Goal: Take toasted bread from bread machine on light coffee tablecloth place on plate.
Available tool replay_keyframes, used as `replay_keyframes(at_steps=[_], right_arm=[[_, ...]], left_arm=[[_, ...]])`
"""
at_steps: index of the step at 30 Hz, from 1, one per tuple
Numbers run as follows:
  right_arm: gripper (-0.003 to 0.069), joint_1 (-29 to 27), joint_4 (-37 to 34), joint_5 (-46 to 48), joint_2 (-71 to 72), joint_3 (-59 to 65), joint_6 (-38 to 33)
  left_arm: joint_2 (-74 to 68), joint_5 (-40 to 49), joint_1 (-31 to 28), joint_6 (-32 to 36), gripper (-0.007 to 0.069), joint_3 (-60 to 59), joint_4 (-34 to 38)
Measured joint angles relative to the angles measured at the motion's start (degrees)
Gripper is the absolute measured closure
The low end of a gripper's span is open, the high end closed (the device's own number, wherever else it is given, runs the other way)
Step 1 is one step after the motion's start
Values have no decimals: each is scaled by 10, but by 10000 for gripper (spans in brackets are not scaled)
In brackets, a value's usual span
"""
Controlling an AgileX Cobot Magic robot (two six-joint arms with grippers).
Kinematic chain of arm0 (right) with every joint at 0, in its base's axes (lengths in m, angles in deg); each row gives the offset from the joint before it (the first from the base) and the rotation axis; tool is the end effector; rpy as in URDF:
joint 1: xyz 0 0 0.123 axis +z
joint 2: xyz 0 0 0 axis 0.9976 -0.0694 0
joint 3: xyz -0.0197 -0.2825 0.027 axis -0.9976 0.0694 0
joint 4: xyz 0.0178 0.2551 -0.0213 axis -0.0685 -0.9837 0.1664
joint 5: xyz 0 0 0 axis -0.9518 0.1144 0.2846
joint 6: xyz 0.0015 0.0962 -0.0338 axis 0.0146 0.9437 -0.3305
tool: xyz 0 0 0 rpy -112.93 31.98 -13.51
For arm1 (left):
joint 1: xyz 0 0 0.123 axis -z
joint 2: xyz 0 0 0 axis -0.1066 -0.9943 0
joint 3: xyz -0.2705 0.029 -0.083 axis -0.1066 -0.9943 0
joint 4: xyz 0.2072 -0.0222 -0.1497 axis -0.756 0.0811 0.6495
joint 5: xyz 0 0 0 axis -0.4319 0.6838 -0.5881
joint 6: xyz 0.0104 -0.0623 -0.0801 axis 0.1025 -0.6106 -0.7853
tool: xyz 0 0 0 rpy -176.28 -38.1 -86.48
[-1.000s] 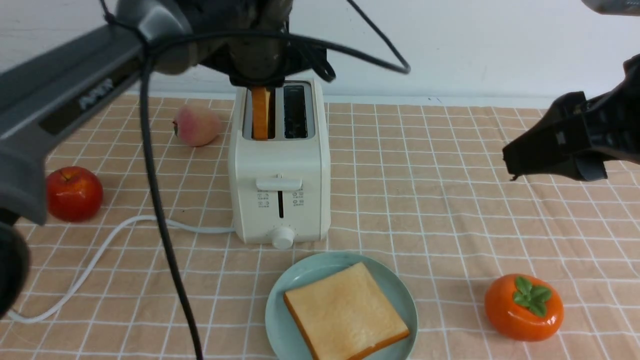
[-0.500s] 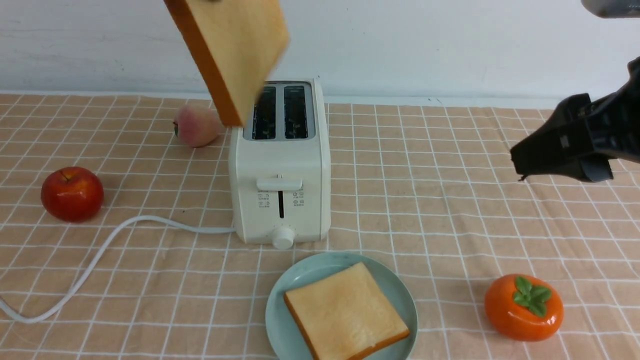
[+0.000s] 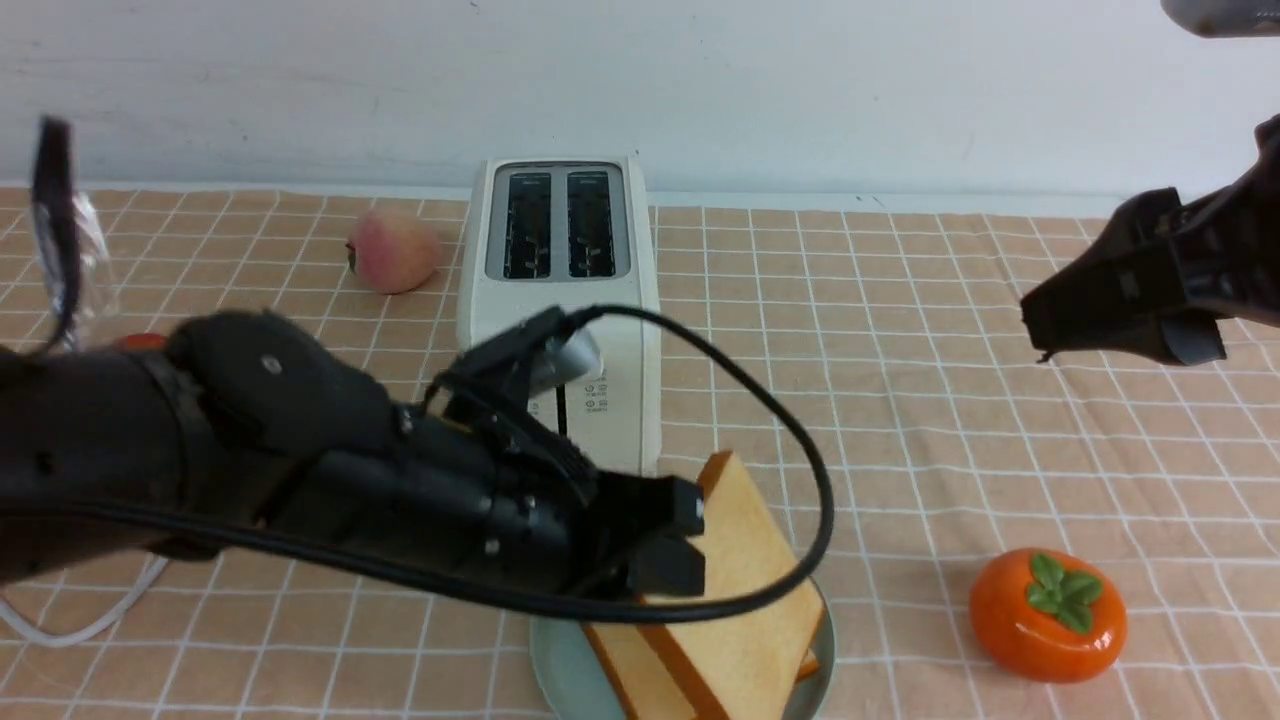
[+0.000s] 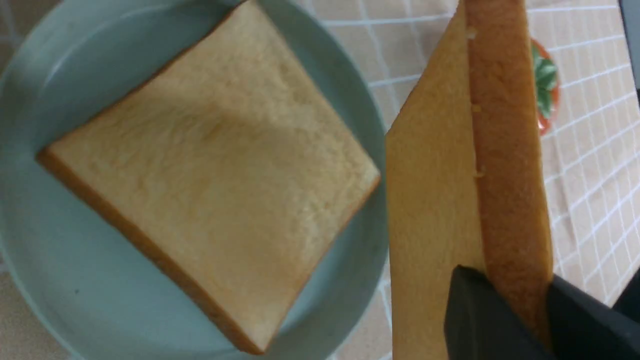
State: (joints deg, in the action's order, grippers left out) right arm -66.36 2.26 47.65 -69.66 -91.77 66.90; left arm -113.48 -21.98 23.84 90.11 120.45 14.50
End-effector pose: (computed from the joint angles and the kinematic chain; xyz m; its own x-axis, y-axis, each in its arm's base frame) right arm 0.2215 0.1021 0.4046 -0.6702 -0.2152 -0.7103 -0.4559 0.8746 0.1652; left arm 0.2558 -0.1984 0.2157 -0.9338 -0.1192 -0.3374 0.1534 0.7184 -0.6785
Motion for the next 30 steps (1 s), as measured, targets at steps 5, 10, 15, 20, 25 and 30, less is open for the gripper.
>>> replay_keyframes(at_steps=[5, 10, 15, 20, 25, 30], right_arm=[[110, 0, -1, 0, 0, 0, 0], [110, 0, -3, 5, 0, 0, 0], [110, 0, -8, 10, 0, 0, 0], [110, 0, -12, 10, 0, 0, 0], [140, 0, -11, 3, 0, 0, 0], [267, -1, 36, -19, 0, 0, 11]], left_arm=[[-46, -59, 0, 25, 547, -6, 71], [-50, -102, 0, 41, 522, -6, 64], [-50, -104, 0, 45, 386, -6, 36], [-39, -102, 0, 47, 115, -6, -28], [12, -43, -28, 7, -23, 17, -181], [56, 93, -109, -122, 41, 73, -313]])
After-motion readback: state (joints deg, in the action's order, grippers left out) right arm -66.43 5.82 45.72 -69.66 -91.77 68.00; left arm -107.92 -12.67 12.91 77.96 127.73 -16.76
